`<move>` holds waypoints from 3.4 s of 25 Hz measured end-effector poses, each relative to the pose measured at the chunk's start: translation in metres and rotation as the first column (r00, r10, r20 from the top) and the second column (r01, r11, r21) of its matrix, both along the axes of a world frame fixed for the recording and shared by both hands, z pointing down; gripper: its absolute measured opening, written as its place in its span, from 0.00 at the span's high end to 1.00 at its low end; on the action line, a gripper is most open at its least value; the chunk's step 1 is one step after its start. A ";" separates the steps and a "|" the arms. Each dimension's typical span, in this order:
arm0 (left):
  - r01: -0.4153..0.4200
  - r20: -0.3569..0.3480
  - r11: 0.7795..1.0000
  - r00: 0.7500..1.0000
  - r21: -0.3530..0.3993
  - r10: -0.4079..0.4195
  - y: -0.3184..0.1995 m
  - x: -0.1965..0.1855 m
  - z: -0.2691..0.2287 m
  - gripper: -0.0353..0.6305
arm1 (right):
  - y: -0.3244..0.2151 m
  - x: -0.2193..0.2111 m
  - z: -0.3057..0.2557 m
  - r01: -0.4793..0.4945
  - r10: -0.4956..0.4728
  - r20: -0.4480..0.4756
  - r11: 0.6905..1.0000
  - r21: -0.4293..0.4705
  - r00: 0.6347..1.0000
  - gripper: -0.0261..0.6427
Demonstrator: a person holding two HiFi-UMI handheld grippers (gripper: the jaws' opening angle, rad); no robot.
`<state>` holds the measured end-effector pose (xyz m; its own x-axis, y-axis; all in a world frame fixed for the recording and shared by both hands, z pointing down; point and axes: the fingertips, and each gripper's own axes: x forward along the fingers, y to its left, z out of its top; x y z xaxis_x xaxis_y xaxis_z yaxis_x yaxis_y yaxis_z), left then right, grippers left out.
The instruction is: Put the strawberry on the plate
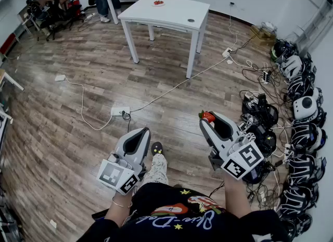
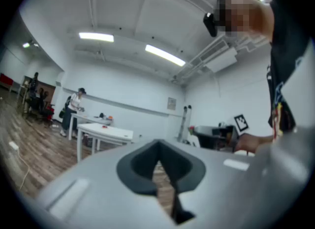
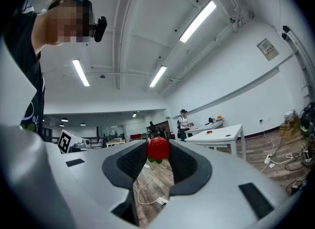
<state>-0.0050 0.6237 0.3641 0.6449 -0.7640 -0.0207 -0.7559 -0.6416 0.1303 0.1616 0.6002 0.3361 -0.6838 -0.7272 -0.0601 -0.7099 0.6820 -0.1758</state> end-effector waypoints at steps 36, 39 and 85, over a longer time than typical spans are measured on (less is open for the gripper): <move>-0.030 0.016 0.999 0.999 0.027 0.029 -0.630 -0.098 -0.005 0.95 | -0.659 -0.108 0.000 0.055 -0.055 -0.060 0.998 -0.017 0.997 0.74; -0.009 0.005 0.999 1.000 0.050 0.009 -0.692 -0.087 -0.011 0.95 | -0.723 -0.105 -0.001 0.098 -0.099 -0.054 0.995 -0.018 0.994 0.74; -0.209 -0.089 0.960 0.977 -0.188 0.196 -1.302 -0.165 0.063 0.95 | -1.357 -0.161 0.265 -0.218 -0.183 -0.678 0.860 -0.461 0.712 0.74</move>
